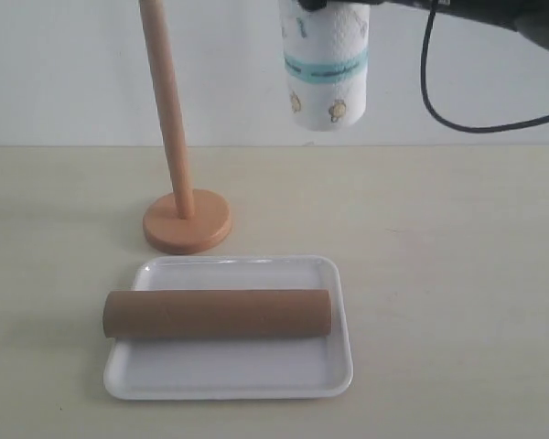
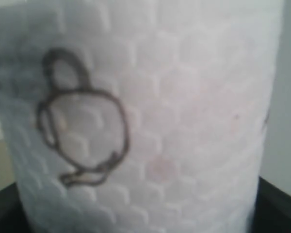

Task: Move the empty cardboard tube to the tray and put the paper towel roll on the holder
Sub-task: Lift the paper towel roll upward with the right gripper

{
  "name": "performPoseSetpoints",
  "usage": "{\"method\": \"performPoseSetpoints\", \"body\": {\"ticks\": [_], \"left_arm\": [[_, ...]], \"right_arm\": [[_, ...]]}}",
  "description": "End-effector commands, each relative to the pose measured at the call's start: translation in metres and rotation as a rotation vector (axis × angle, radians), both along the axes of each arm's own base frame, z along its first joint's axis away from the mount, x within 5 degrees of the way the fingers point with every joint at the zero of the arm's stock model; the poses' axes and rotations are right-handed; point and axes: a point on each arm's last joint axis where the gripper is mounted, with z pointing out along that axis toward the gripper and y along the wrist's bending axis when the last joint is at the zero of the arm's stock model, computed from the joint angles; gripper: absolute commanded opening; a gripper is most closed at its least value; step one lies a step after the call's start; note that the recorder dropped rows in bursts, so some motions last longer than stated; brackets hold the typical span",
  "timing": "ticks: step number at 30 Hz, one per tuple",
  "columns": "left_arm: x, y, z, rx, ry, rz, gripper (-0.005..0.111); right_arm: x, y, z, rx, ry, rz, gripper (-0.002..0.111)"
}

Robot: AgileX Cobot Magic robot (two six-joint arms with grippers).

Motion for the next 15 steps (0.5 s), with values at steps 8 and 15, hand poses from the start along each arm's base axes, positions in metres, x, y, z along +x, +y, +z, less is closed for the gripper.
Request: {"method": "performPoseSetpoints", "body": {"ticks": [8,15], "left_arm": [[0.000,0.000,-0.001,0.008,0.002,0.003,0.004],[0.000,0.000,-0.001,0.008,0.002,0.003,0.004]], "right_arm": [[-0.053,0.064,0.086,0.122,-0.161,0.099,0.000],[-0.037,0.082,0.128,0.244,-0.192,0.066,0.000]]}}
